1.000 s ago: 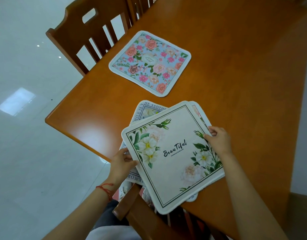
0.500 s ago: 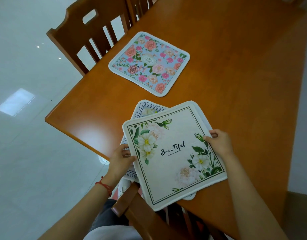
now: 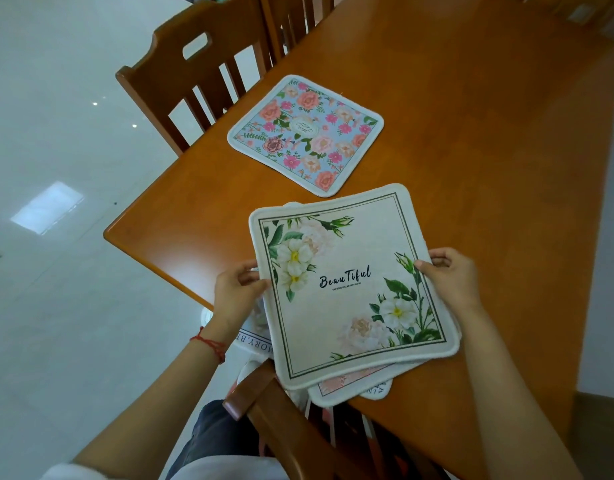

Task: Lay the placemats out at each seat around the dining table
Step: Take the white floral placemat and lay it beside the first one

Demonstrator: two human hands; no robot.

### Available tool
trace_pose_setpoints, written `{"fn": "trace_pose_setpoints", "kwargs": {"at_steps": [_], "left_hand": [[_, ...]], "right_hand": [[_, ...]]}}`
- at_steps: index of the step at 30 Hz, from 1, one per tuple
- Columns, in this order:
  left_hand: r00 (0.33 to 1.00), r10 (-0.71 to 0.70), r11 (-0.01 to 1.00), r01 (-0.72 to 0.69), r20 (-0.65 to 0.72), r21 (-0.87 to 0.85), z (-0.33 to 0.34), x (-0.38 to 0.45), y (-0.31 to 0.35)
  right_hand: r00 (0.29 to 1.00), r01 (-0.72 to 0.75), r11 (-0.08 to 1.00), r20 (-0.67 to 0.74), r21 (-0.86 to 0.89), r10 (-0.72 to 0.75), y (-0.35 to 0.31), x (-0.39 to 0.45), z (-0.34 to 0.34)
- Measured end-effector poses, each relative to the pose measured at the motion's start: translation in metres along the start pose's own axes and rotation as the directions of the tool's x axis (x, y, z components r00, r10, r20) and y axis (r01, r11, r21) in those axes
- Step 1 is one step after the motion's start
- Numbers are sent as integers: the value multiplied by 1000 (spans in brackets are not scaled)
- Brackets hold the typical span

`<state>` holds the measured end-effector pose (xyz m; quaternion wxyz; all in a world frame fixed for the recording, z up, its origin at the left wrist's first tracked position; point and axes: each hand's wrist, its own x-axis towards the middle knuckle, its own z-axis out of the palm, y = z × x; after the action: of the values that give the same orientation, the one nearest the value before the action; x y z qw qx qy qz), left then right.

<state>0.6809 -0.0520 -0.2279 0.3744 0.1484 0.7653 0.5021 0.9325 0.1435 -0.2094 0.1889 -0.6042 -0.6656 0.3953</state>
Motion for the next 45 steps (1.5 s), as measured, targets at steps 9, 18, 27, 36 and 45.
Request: {"fn": "trace_pose_setpoints", "kwargs": {"at_steps": [9,18,27,36,45], "left_hand": [[994,103,992,-105,-27,-71,-14,16,40],[978,204,976,-199,-53,88,-72,18,48],[966,141,990,-142,-218,13,-164,9,41],[913,111,987,-148,-392,-66,-266,-14,30],[817,-9,976,-117,-576,-181,-363,-60,-19]], "right_hand": [[999,47,991,-12,129,-46,-28,-8,-4],[994,86,981,49,172,-96,-67,-29,22],[975,138,965,142,222,-172,-131,-61,84],[929,248,951,231,187,-288,-199,-94,151],[835,356,913,371,199,-407,-253,-146,230]]}}
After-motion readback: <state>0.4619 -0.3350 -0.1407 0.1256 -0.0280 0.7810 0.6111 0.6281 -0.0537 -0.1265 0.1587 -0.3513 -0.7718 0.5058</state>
